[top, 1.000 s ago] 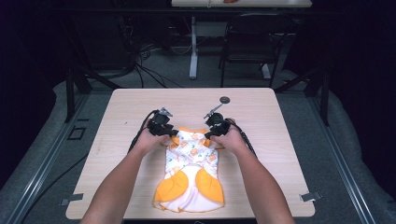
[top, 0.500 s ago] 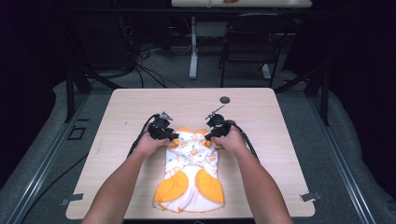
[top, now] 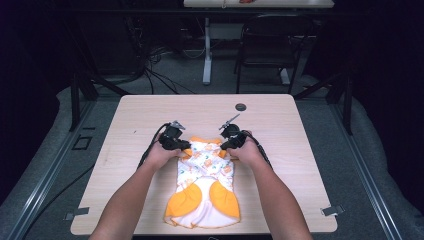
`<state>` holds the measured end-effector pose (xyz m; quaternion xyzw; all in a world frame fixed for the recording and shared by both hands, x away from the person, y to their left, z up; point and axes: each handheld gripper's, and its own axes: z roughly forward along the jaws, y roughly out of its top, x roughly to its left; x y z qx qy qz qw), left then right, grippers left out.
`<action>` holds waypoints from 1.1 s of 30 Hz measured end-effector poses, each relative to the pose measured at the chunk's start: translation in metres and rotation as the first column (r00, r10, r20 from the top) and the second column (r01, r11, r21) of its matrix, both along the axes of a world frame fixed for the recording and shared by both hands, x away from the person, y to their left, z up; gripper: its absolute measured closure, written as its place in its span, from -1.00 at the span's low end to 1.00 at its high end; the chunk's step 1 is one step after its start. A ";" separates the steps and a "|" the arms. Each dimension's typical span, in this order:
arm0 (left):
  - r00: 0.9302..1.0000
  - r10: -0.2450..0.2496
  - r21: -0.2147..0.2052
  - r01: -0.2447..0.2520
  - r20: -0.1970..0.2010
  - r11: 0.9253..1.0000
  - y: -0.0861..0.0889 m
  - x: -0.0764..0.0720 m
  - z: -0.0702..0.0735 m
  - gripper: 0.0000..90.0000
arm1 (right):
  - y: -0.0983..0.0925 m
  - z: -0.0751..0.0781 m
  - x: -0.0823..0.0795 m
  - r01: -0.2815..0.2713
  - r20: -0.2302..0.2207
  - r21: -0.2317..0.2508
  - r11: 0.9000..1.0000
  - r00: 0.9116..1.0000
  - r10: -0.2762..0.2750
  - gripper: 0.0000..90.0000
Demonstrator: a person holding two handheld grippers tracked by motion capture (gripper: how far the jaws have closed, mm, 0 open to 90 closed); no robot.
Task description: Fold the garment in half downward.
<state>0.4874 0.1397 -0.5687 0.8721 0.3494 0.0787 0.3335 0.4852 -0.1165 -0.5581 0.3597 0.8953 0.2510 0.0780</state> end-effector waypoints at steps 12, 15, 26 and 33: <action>1.000 0.016 0.042 -0.016 0.021 0.999 -0.003 -0.004 0.007 0.88 | 0.004 0.006 -0.006 -0.009 0.057 -0.030 1.000 0.998 0.010 0.97; 0.999 0.018 0.034 -0.019 0.028 0.999 -0.001 -0.005 0.012 0.89 | 0.002 0.012 -0.008 -0.017 0.064 -0.024 1.000 0.998 0.019 0.97; 0.996 0.002 0.014 -0.003 0.087 1.000 0.005 -0.010 0.045 0.89 | -0.008 0.036 -0.013 -0.022 0.121 0.038 0.999 0.992 0.018 0.97; 0.993 0.007 0.007 -0.008 0.114 1.000 0.009 -0.009 0.059 0.89 | -0.009 0.062 -0.015 -0.034 0.166 0.046 0.998 0.986 0.026 0.98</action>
